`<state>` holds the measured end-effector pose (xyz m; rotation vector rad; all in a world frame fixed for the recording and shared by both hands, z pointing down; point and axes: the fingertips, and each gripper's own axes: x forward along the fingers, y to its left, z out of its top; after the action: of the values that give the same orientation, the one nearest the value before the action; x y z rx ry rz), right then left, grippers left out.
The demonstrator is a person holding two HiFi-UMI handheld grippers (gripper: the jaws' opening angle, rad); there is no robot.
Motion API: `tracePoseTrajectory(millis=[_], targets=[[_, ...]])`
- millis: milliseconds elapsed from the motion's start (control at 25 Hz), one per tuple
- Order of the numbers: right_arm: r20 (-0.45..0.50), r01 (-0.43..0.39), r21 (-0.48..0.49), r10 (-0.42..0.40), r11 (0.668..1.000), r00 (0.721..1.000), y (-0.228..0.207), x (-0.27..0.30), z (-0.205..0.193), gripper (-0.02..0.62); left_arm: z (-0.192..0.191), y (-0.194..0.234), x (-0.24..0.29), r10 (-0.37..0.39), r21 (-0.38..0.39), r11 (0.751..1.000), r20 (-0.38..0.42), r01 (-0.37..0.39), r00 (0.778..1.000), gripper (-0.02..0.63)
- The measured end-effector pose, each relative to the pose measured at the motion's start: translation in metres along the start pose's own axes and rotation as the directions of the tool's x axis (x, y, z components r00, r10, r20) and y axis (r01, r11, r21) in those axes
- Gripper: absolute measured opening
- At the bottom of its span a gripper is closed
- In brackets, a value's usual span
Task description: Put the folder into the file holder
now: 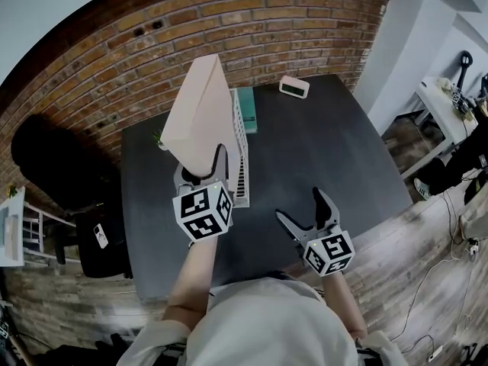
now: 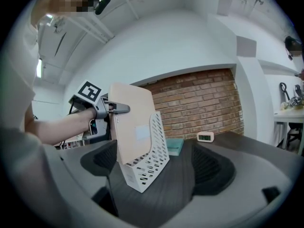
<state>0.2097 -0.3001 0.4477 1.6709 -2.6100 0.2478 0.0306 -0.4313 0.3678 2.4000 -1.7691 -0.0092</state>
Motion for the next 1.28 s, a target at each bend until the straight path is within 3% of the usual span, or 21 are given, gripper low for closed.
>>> tracePoseTrajectory(millis=[320, 600, 720, 1040, 1280], targets=[[-0.018, -0.016, 0.0, 0.016, 1.0, 1.0, -0.014, 0.013, -0.004, 0.462, -0.003, -0.016, 0.023, 0.082, 0.014, 0.997, 0.008, -0.082, 0.997, 0.281], [-0.027, -0.021, -0.001, 0.021, 1.0, 0.999, -0.02, 0.02, -0.005, 0.462, -0.003, -0.043, 0.032, 0.132, 0.096, 0.987, 0.004, -0.132, 0.991, 0.282], [-0.03, -0.02, 0.0, 0.02, 1.0, 0.999, -0.023, 0.02, -0.004, 0.462, 0.008, -0.046, 0.033, 0.156, 0.084, 0.984, 0.017, -0.157, 0.988, 0.282], [-0.048, -0.018, 0.009, 0.019, 1.0, 0.999, -0.028, 0.014, -0.013, 0.462, 0.006, -0.059, 0.037, 0.194, 0.101, 0.973, 0.145, -0.209, 0.97, 0.284], [-0.049, -0.015, 0.011, 0.015, 1.0, 0.999, -0.035, 0.012, -0.014, 0.462, -0.002, -0.068, 0.037, 0.18, 0.143, 0.966, 0.22, -0.214, 0.959, 0.286]])
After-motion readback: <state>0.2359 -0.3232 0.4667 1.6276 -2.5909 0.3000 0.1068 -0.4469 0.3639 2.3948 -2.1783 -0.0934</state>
